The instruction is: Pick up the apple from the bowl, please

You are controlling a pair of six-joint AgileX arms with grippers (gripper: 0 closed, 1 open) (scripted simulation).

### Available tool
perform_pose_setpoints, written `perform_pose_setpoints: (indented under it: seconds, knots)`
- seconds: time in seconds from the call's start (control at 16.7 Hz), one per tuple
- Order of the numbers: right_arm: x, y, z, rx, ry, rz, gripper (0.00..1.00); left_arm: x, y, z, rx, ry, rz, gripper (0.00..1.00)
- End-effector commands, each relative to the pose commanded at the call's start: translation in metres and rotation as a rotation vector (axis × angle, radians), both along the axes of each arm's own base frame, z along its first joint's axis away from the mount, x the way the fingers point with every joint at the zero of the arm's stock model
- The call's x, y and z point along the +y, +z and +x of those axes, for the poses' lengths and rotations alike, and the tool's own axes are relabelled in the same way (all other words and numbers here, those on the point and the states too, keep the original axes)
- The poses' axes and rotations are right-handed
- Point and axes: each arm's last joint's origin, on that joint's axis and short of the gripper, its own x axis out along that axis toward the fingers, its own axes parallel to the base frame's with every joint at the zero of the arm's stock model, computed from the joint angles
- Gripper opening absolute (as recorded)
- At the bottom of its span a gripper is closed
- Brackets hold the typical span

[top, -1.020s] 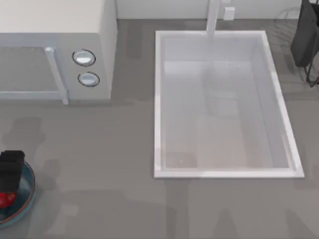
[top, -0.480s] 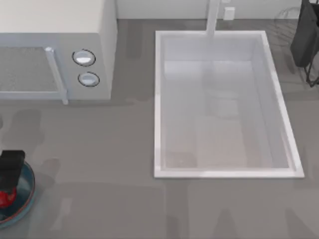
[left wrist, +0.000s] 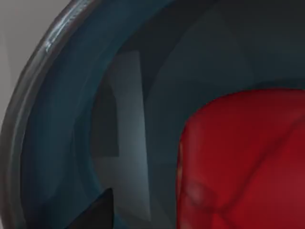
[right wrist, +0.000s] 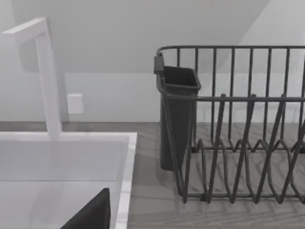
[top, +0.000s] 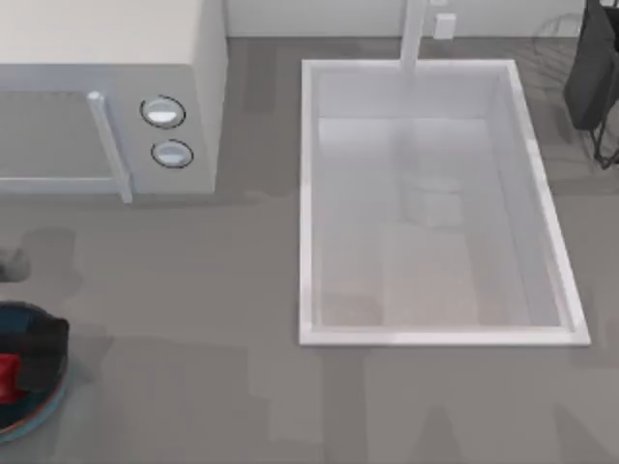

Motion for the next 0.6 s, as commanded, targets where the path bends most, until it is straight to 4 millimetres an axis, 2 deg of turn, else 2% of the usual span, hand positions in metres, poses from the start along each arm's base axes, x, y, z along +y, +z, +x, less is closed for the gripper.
perform_pose_setpoints:
  seconds: [0.24, 0.54, 0.6]
  knots:
    - [0.0, 0.0, 0.0, 0.0, 0.0, 0.0, 1.0, 0.0, -0.034, -0.005, 0.011, 0.001, 0.0, 1.0]
    - [0.0, 0.0, 0.0, 0.0, 0.0, 0.0, 1.0, 0.0, -0.037, -0.006, 0.017, 0.001, -0.001, 1.0]
    - [0.0, 0.0, 0.0, 0.0, 0.0, 0.0, 1.0, 0.0, -0.037, -0.006, 0.017, 0.001, -0.001, 0.92]
